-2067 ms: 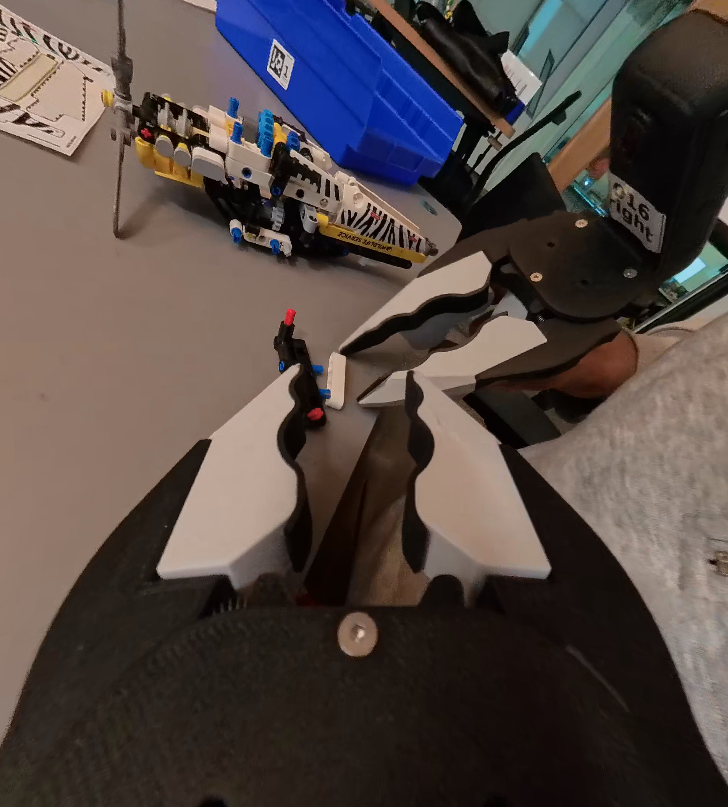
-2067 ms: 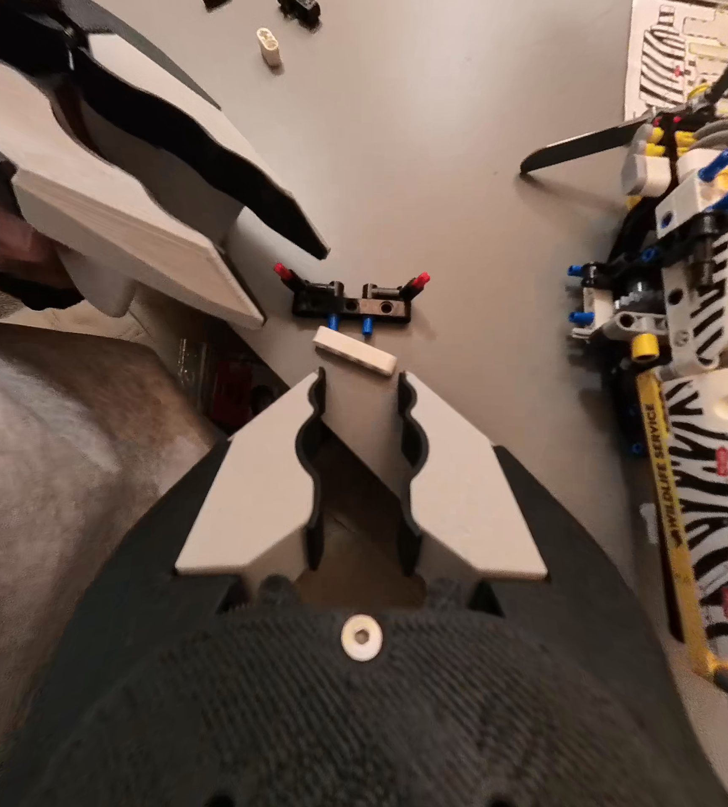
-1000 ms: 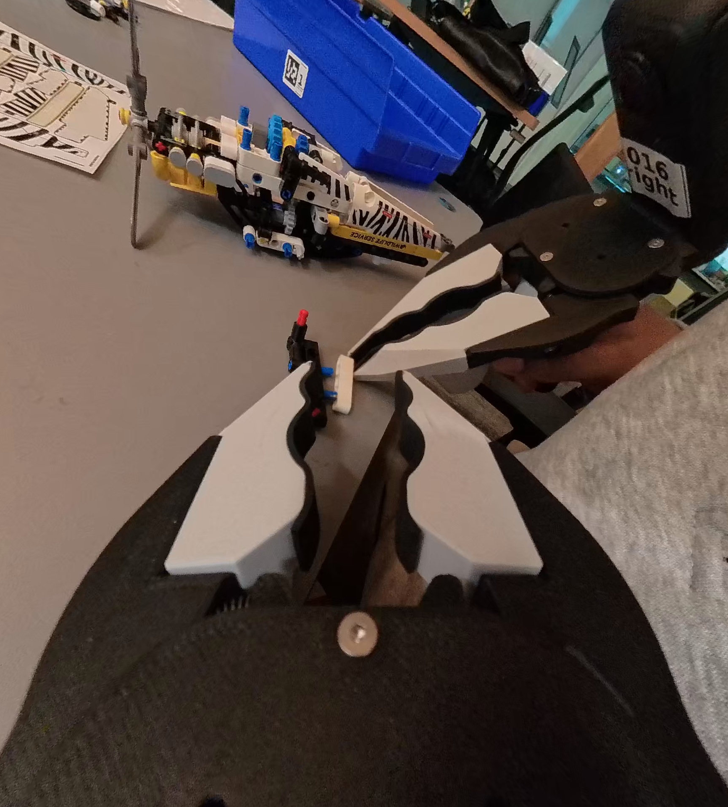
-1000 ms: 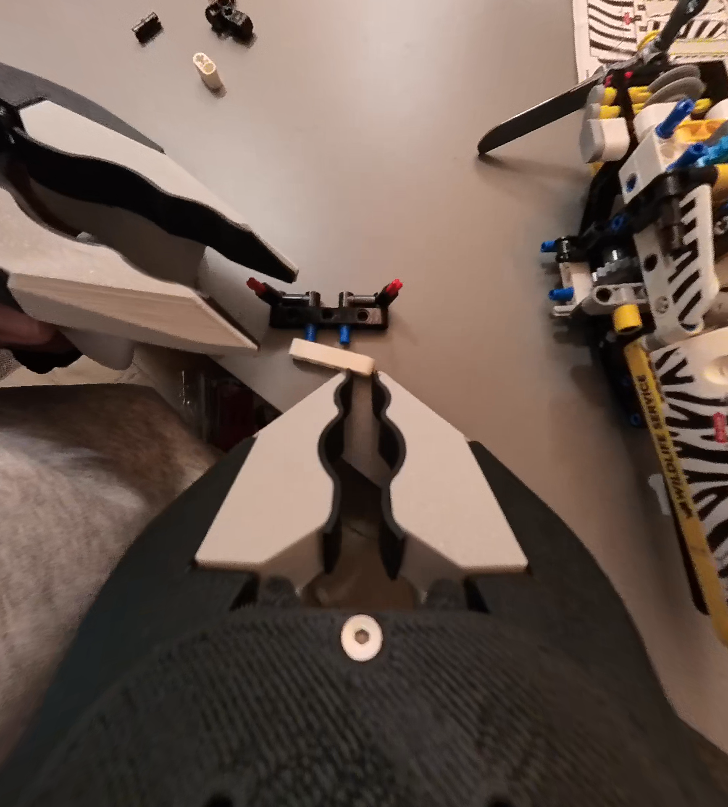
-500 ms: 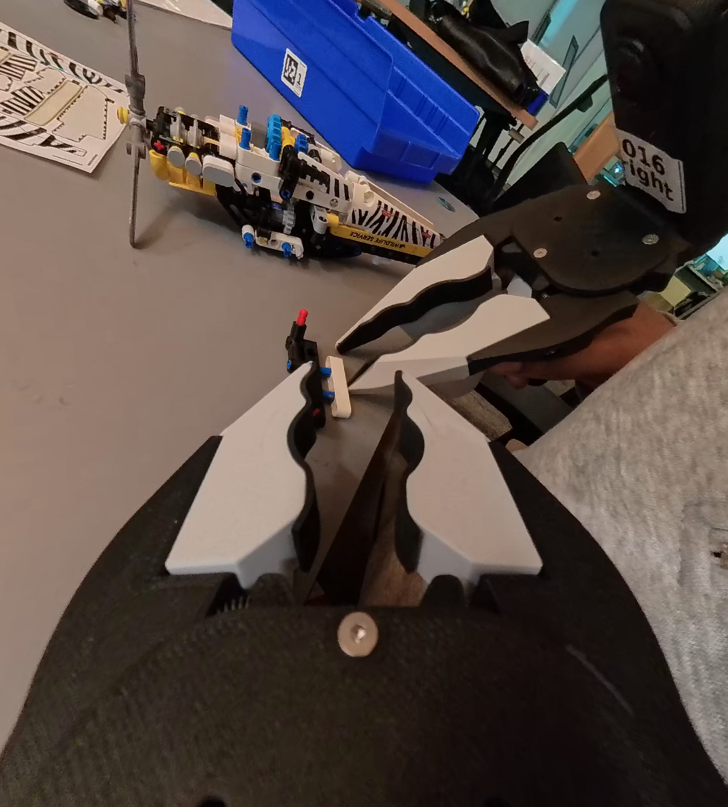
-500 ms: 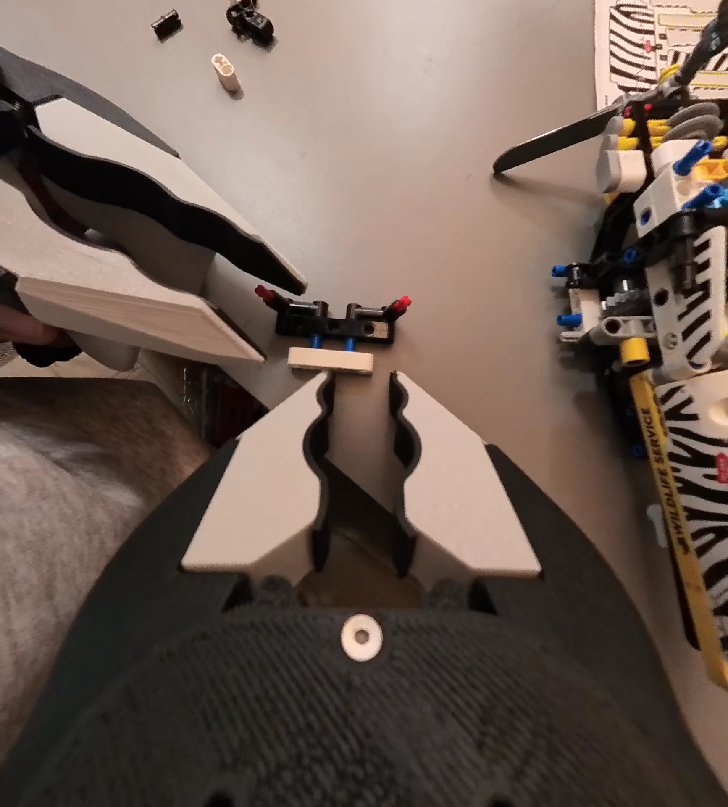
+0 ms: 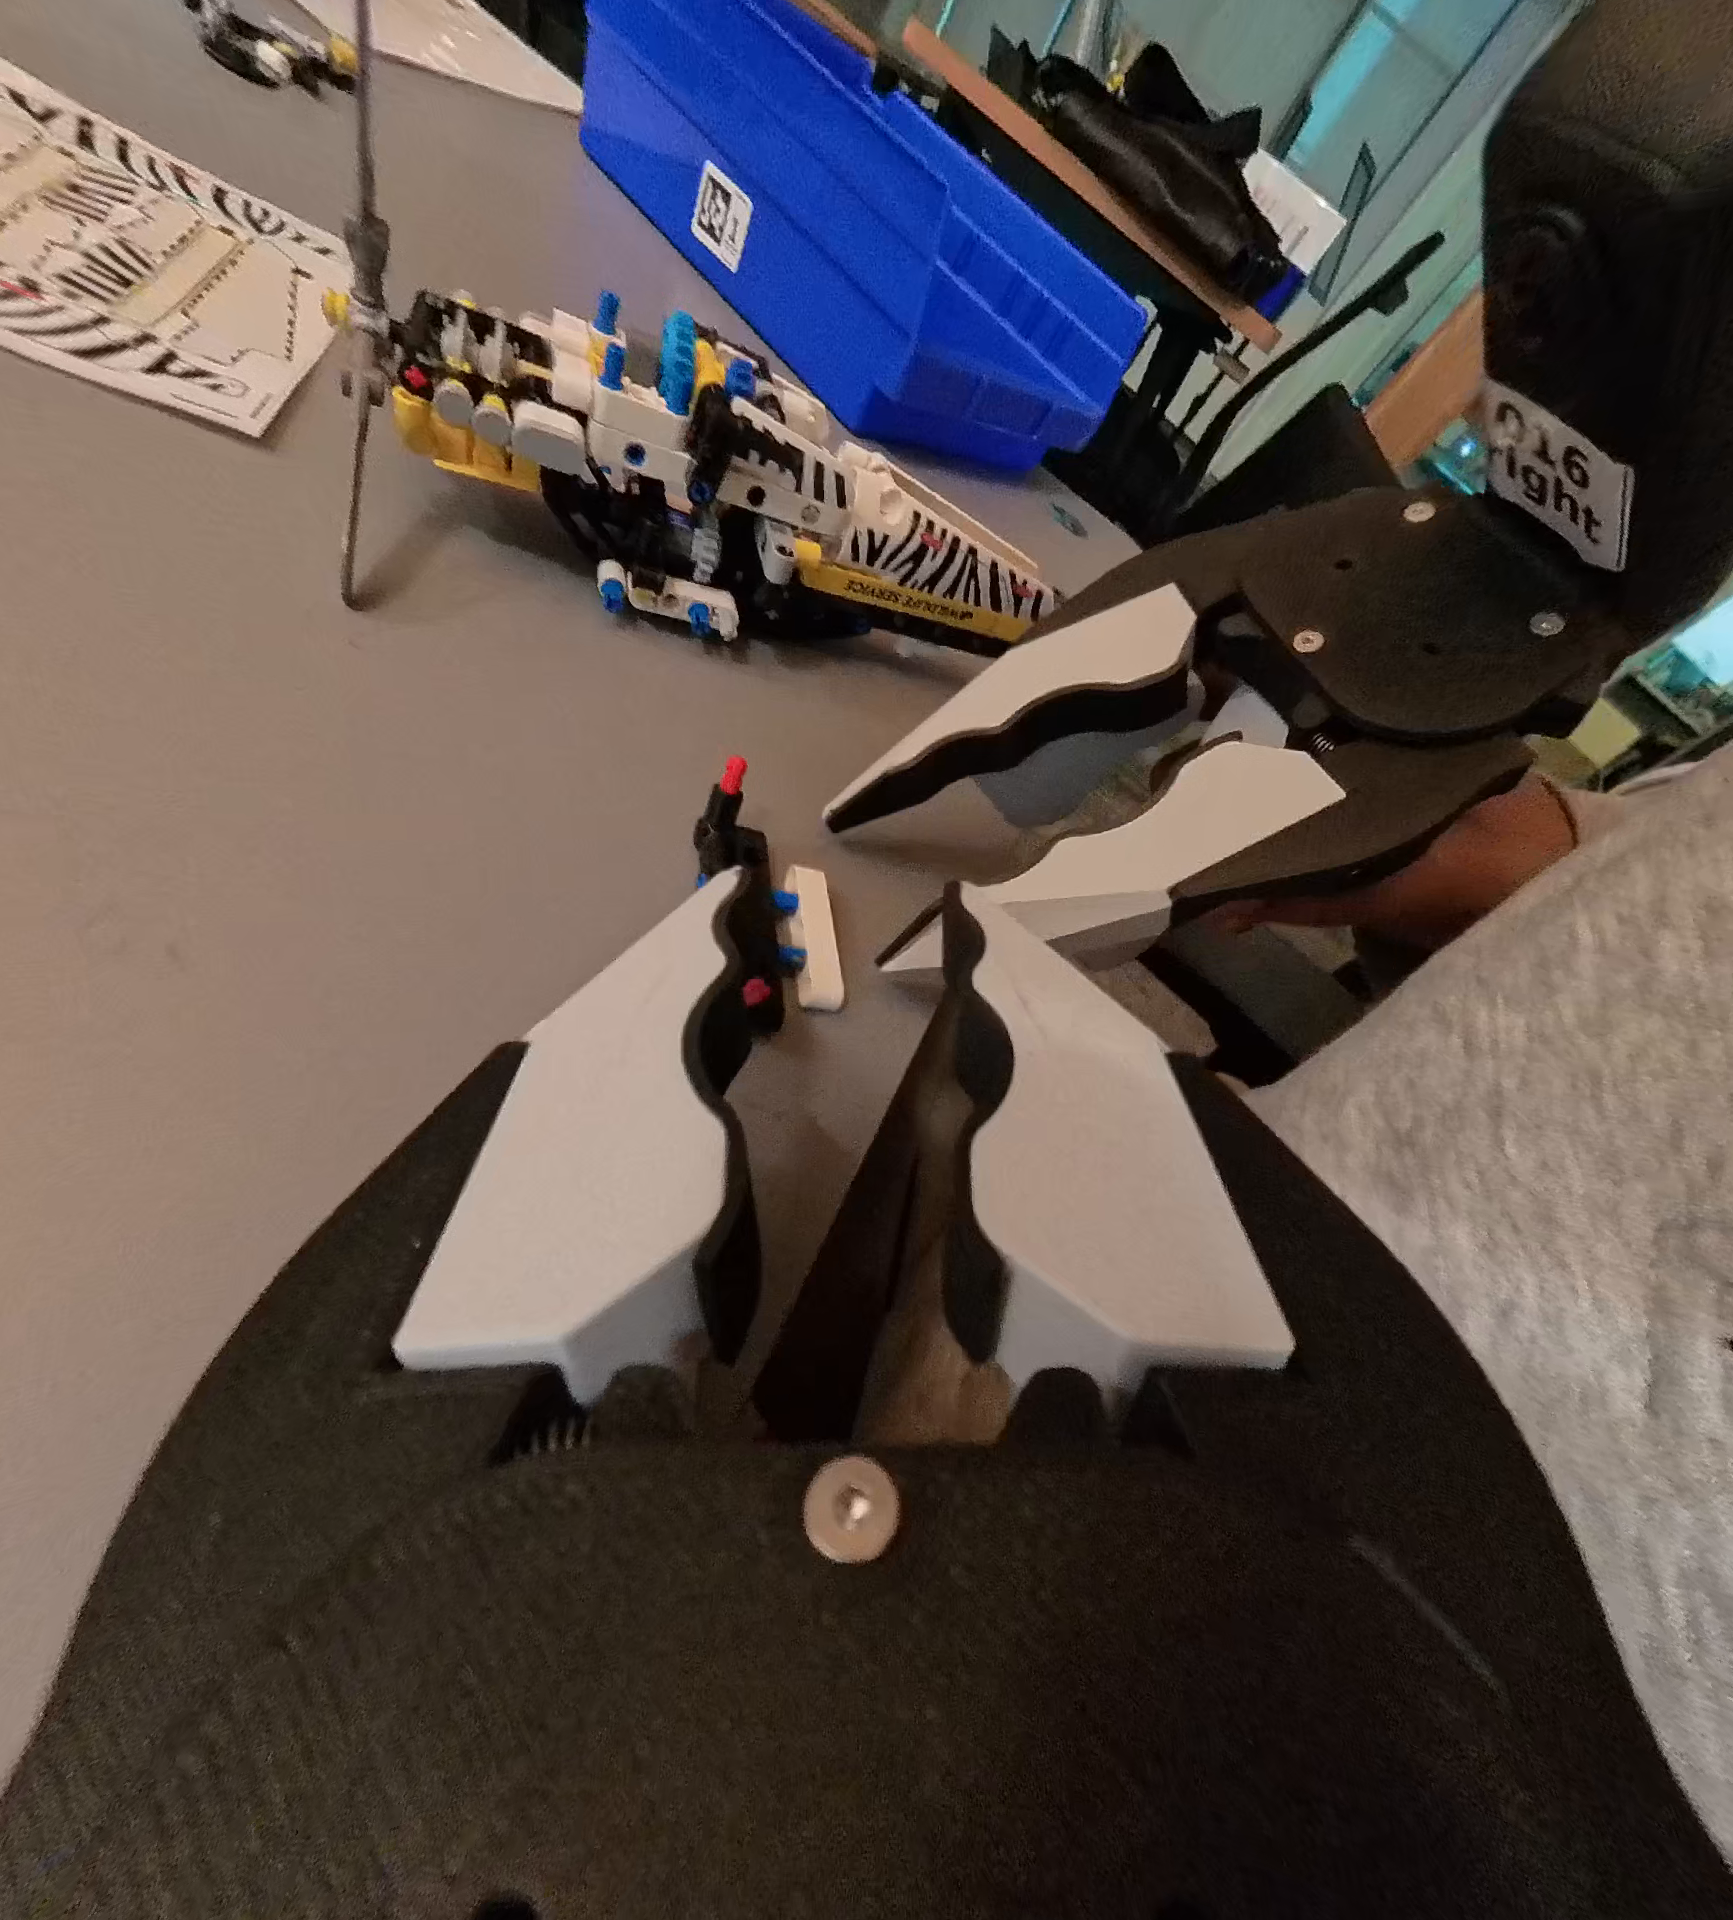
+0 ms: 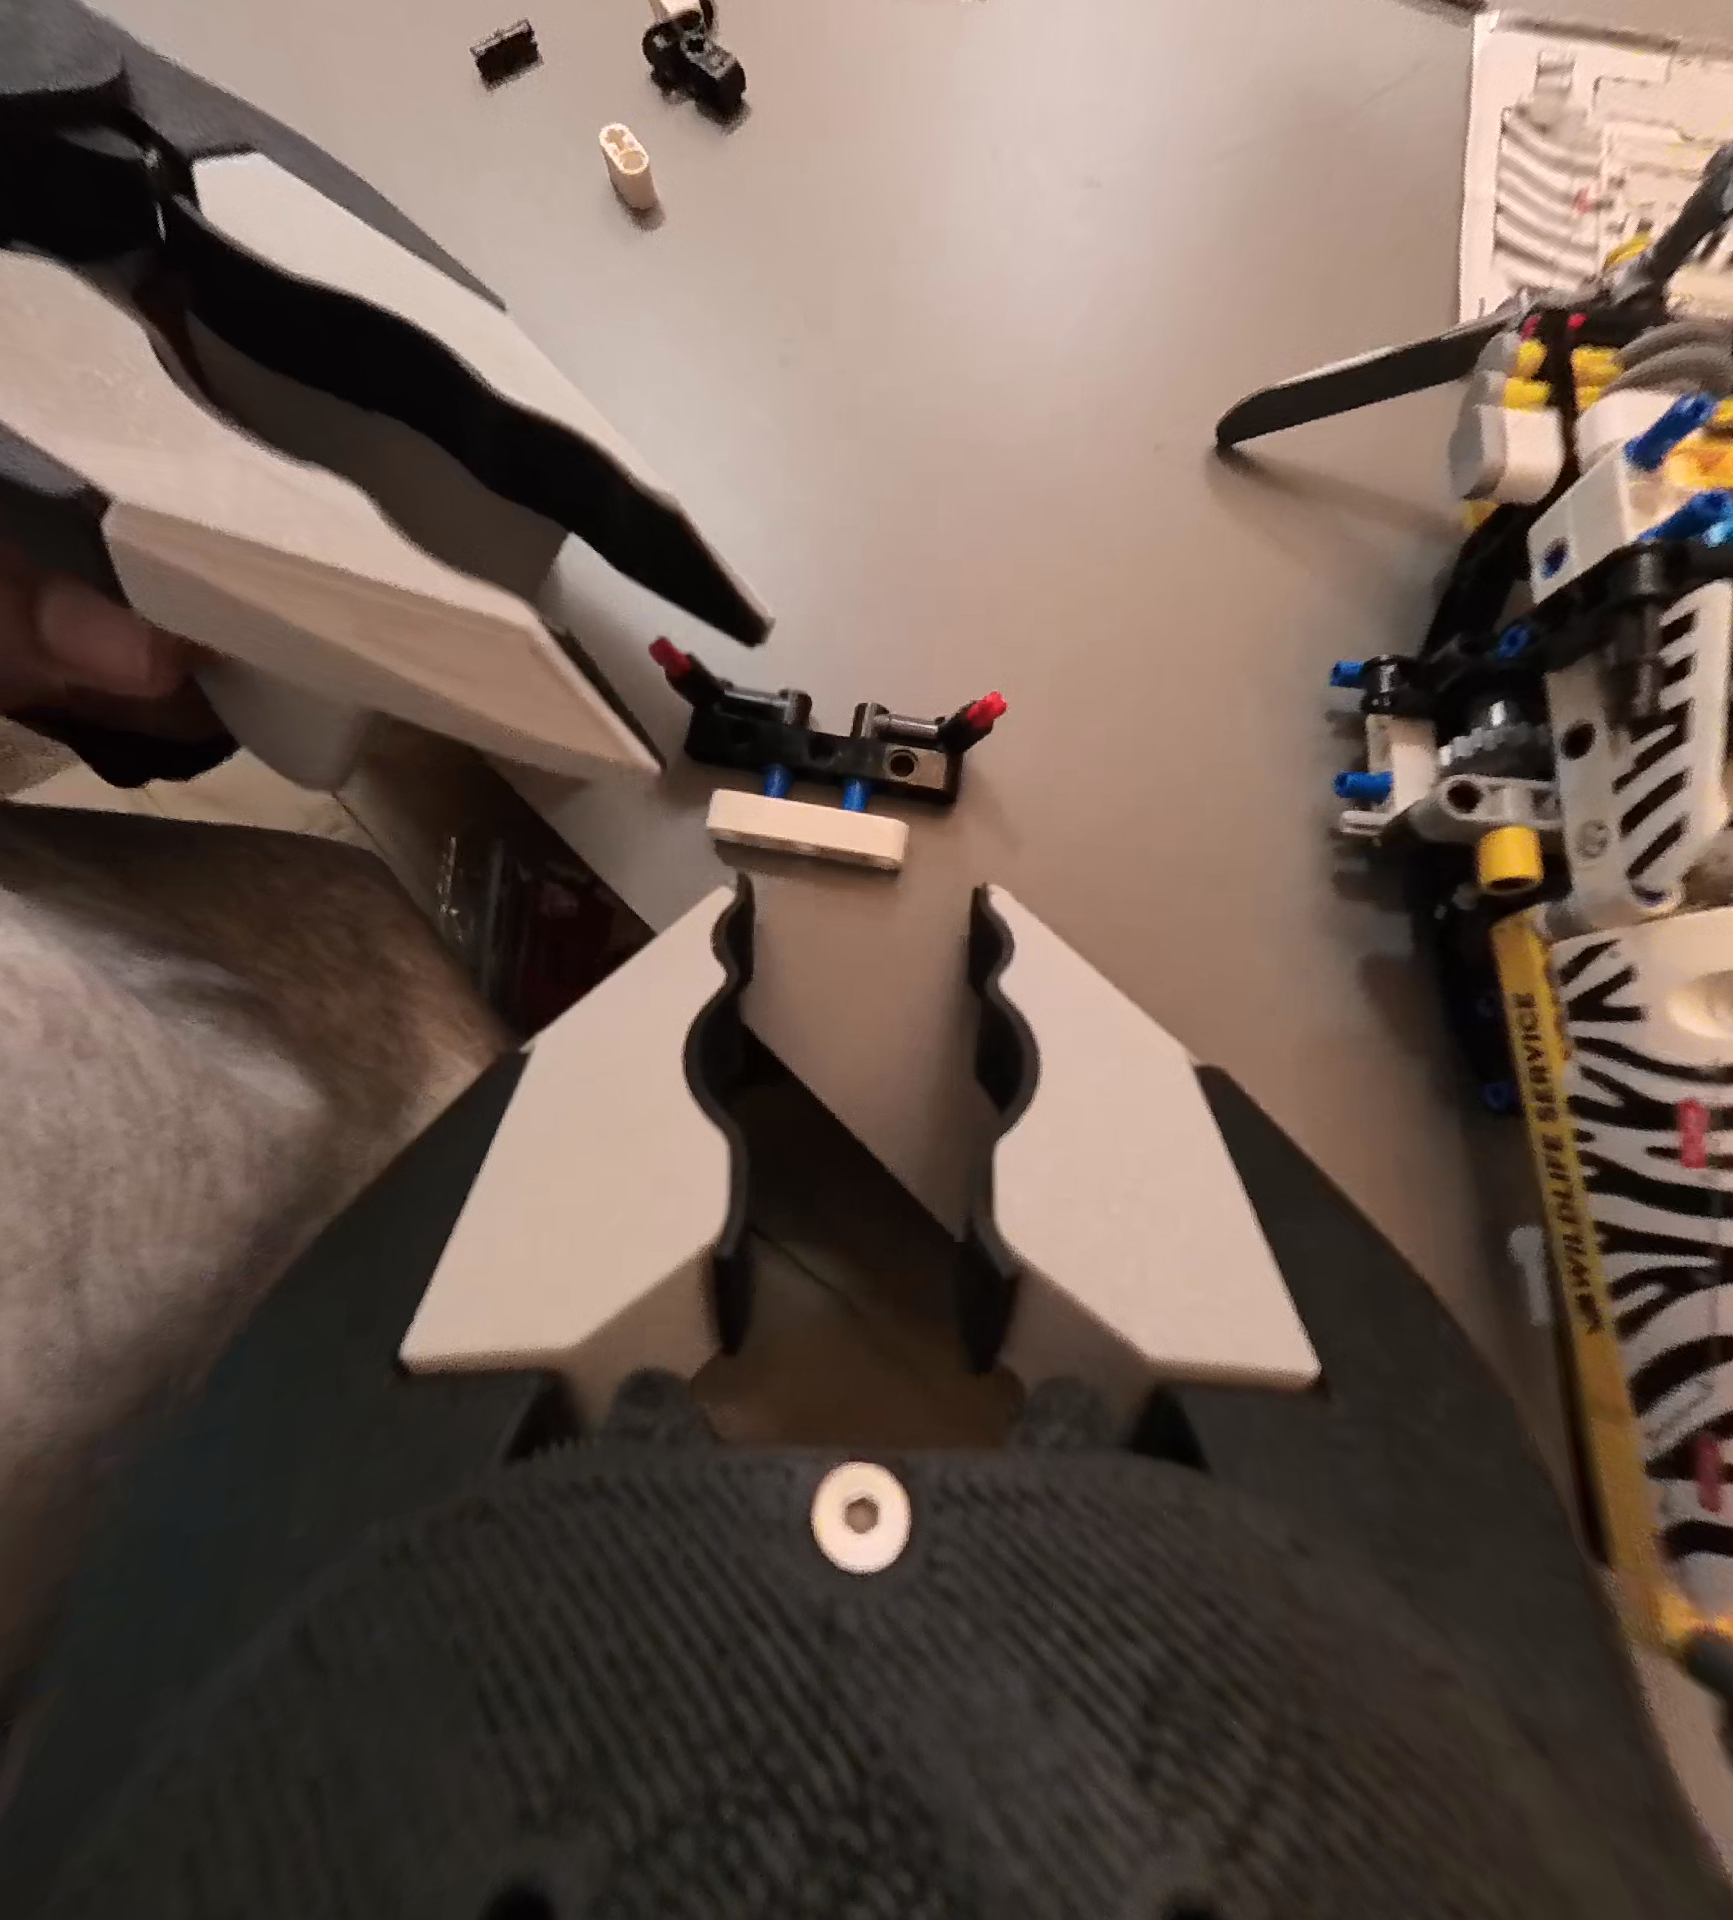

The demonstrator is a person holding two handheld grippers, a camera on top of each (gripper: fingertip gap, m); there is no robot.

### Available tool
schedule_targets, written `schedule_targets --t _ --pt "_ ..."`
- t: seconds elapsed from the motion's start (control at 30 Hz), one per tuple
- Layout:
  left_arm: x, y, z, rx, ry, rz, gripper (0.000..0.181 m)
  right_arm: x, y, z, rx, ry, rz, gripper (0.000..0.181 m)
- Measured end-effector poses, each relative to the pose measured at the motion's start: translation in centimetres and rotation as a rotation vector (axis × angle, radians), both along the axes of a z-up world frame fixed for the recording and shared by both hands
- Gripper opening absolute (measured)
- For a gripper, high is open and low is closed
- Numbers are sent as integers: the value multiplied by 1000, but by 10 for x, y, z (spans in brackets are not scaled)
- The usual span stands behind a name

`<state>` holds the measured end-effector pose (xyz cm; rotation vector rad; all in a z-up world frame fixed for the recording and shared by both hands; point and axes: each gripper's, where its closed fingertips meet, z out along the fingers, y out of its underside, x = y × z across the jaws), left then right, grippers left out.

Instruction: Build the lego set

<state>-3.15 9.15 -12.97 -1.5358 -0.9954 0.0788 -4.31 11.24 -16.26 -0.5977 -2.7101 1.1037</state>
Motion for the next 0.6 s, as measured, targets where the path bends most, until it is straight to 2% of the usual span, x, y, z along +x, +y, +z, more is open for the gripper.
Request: schedule_targets --t 0.1,0.23,0.37,0.47,0.6 --pt "-4 -6 0 -22 7 40 39 -11 4 15 39 129 100 41" --pt "-11 -15 -10 -224 58 141 50 -21 3 33 125 231 319 41" --pt "-12 -18 -9 -359 139 201 48 -19 -4 46 193 286 663 35" --pt "-5 -13 -8 -339 117 175 47 -12 -8 41 227 298 935 34" --pt "-2 -12 -12 -375 80 166 51 -14 -11 21 348 241 1151 47"
